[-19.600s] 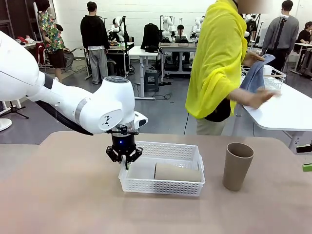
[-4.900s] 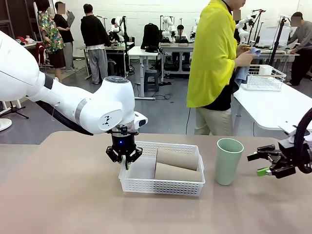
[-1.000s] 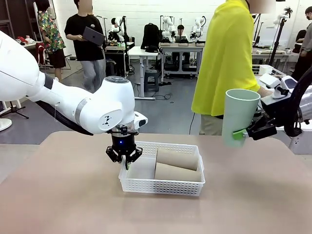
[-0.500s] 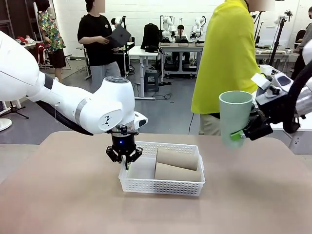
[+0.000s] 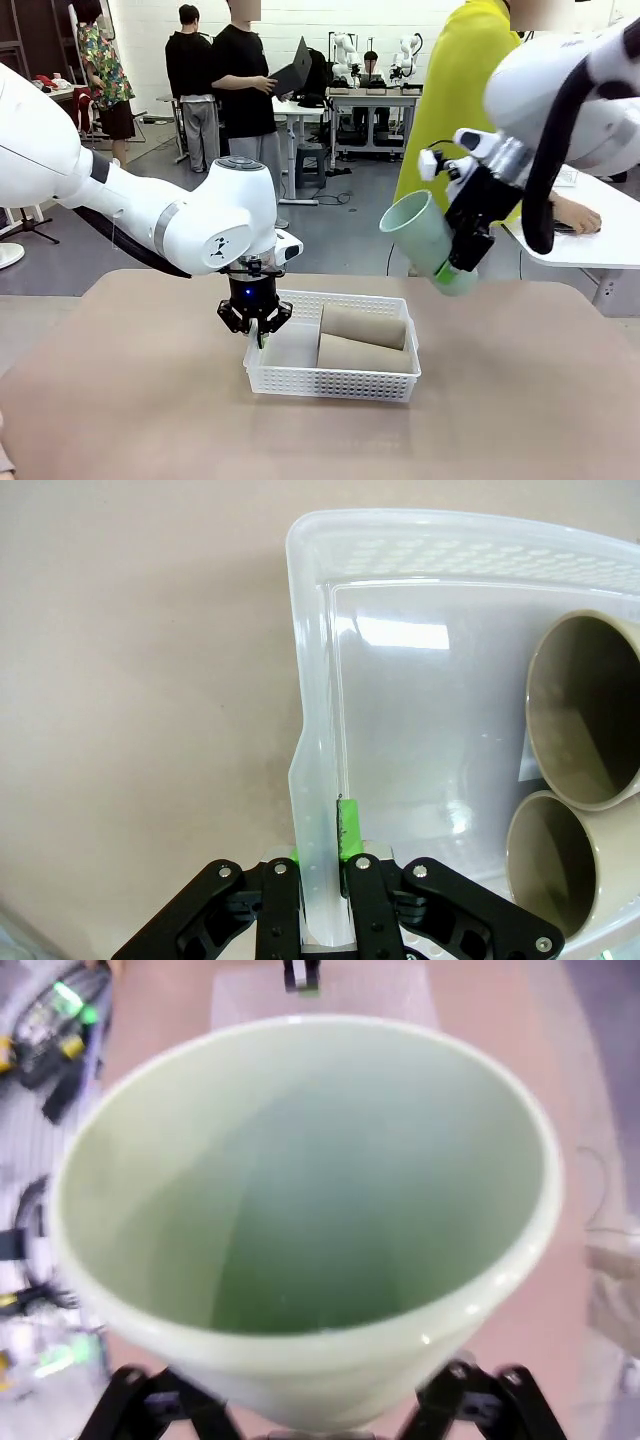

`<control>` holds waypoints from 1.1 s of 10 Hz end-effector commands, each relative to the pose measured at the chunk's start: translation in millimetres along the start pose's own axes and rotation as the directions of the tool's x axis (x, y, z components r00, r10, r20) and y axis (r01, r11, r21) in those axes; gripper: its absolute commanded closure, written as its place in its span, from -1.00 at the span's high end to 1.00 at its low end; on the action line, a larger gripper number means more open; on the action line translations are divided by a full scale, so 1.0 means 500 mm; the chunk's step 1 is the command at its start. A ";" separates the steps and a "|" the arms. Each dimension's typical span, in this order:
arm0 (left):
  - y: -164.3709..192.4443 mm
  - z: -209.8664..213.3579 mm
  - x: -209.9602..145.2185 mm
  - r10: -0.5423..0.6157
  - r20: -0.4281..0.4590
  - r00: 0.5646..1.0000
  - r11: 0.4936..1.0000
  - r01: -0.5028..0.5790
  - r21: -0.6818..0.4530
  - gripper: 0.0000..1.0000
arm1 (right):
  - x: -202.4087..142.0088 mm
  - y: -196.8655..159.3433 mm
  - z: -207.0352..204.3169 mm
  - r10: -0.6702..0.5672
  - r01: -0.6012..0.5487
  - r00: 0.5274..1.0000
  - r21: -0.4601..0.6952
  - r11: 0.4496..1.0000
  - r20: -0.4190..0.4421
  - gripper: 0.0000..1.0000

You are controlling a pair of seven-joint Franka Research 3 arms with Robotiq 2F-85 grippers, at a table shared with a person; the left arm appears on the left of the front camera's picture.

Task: Clean and organize the cups into the basket.
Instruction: Pick up the Reusable plastic cup from the right side of the table and stack it inside the Organizing basket in the center of the table.

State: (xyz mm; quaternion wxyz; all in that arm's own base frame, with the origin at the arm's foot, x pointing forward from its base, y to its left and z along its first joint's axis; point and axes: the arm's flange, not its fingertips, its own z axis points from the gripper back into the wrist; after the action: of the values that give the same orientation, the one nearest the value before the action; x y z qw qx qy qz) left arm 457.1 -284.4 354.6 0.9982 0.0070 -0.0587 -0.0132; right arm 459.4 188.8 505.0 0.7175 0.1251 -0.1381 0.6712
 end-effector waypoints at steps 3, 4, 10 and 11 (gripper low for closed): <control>-0.001 0.003 0.001 -0.001 0.002 1.000 1.000 0.001 0.003 -1.00 | 0.091 0.004 -0.055 0.020 -0.011 0.992 0.069 0.998 -0.124 0.62; -0.001 0.003 0.001 -0.001 0.002 1.000 1.000 0.001 0.003 -1.00 | 0.095 0.002 -0.075 0.023 -0.012 0.990 0.077 0.997 -0.141 0.62; -0.001 0.003 0.001 -0.001 0.002 1.000 1.000 0.001 0.003 -1.00 | 0.089 0.018 -0.074 0.036 -0.028 0.994 0.070 0.997 -0.107 0.62; -0.001 0.003 0.001 -0.001 0.002 1.000 1.000 0.001 0.003 -1.00 | 0.091 0.015 -0.079 0.038 -0.030 0.993 0.074 0.997 -0.110 0.62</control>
State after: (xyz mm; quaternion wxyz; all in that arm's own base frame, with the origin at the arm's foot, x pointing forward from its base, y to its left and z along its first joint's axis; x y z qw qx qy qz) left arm 457.1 -284.4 354.6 0.9982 0.0069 -0.0587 -0.0132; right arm 456.0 245.7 485.1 0.7075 0.1110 -0.0757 0.6938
